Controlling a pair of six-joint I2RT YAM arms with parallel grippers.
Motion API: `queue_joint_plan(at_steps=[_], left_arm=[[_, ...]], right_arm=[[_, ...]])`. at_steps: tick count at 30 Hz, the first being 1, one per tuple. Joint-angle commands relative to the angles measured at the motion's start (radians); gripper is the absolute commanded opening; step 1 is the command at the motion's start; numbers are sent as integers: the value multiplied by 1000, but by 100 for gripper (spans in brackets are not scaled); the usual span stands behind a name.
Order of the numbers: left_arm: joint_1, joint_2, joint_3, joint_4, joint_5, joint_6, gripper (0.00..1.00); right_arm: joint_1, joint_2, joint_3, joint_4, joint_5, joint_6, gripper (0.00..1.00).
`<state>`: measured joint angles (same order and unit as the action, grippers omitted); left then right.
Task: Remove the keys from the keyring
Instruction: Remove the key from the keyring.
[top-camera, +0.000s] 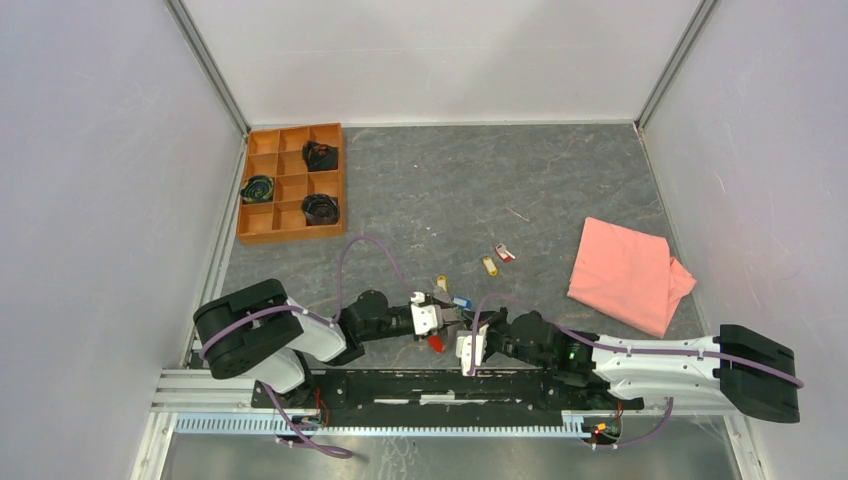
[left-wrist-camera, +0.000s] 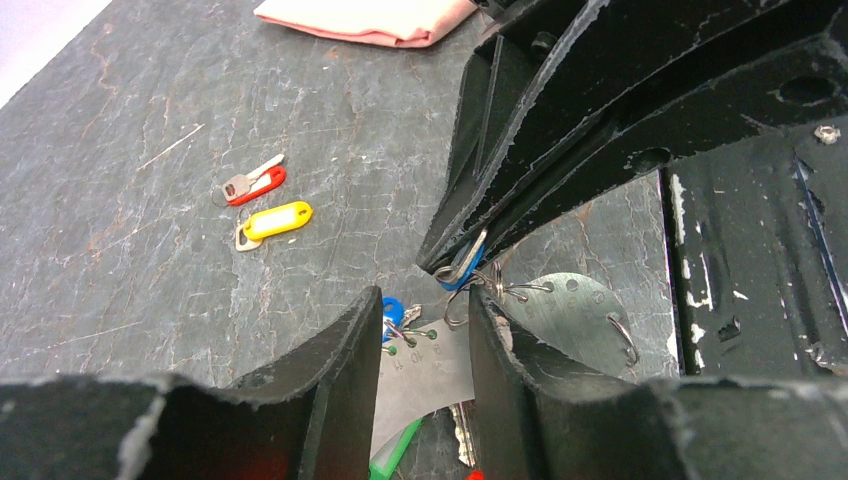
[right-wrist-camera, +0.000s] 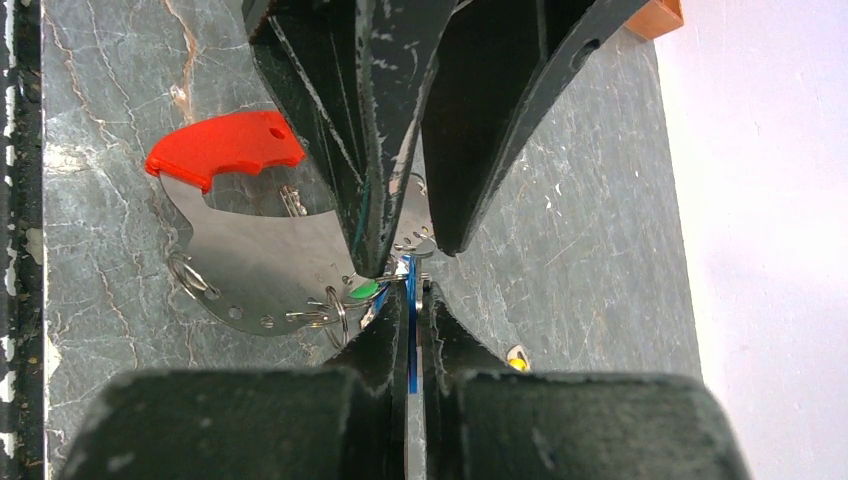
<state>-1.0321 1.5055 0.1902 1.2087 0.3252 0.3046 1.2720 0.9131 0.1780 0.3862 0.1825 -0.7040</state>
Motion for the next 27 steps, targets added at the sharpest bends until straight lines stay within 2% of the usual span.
queue_joint_plan(at_steps=[1,12,20,24,27], left_arm=[[-3,-17,35,-46,28,94,43],[0,-10,62,-64,73,100,41],[-1,23,66,-61,100,96,35],[0,38,66,-58,104,91,28],[-2,42,65,-47,97,83,13]], right_arm=[[12,-16,50,59,9,-8,0],[25,-15,54,48,23,-15,0],[29,-15,58,49,35,-15,0],[30,-21,58,52,45,-16,0],[30,-26,55,54,48,-11,0]])
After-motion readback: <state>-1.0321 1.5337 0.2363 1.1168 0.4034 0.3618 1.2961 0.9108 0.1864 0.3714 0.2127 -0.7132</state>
